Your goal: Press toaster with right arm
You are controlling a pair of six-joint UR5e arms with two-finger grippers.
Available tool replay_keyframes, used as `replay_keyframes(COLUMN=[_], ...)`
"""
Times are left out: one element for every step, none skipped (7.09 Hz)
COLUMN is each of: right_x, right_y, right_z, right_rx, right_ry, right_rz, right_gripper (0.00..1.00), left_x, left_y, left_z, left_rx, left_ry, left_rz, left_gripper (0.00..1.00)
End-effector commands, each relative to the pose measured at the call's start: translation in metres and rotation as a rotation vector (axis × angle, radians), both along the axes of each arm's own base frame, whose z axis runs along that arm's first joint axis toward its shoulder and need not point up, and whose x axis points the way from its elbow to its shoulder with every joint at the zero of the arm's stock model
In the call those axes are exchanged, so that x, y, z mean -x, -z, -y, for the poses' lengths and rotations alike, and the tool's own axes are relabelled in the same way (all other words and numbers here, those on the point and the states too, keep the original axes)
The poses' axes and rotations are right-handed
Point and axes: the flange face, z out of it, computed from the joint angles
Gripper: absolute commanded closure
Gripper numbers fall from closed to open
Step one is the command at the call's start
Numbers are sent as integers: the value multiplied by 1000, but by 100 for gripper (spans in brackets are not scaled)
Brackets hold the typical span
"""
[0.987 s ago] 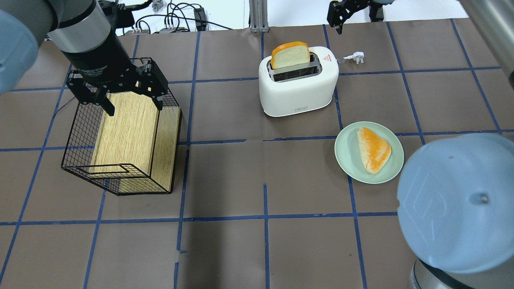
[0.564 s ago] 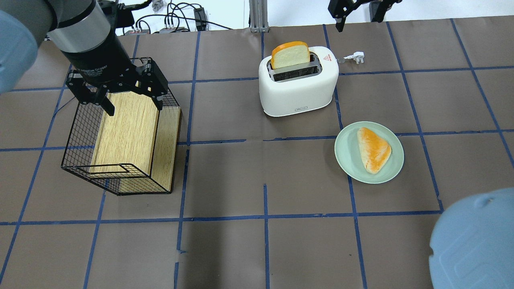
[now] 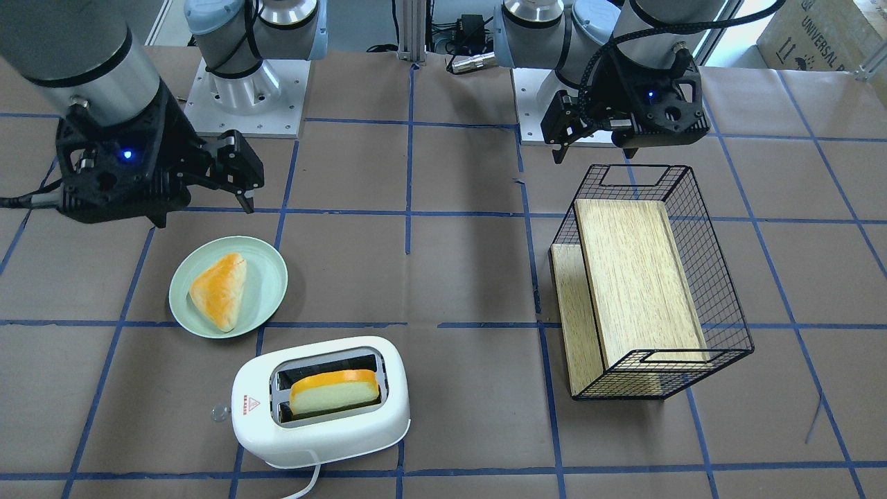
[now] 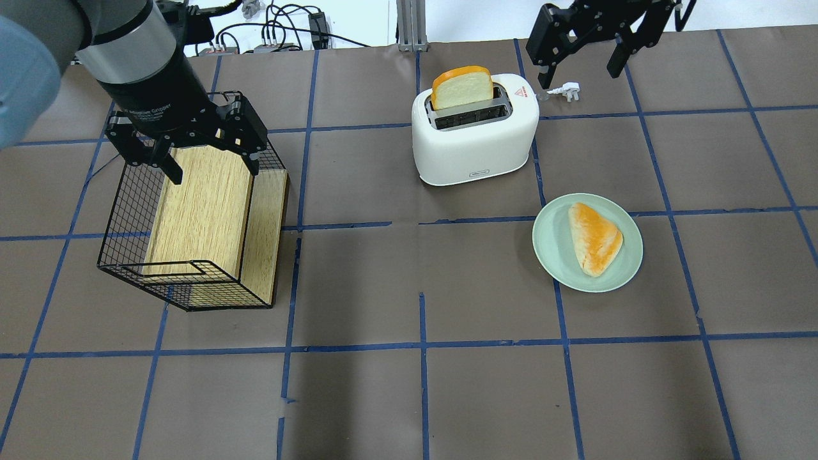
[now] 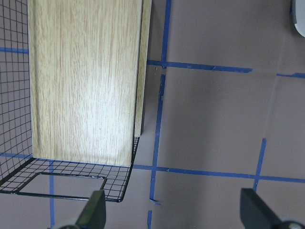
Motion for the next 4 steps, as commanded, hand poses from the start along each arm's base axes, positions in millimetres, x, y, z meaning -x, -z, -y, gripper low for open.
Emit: replay_keyframes(right_x=[5,4,5,4], right_y=[10,11,12,14], right_z=[-45,-52,-51,-50], right_rx=[-9,-9,-9,-12], right_ry=[6,3,3,1], right_rz=[-5,-5,-6,-3], right_gripper=[0,0,0,0], left_x=[0,0,0,0], left_y=[0,0,0,0], left_z=[0,0,0,0], left_rx=[-1,-1,-1,-1], left_ry=[0,0,0,0], left_rz=[0,0,0,0], left_gripper=[0,0,0,0])
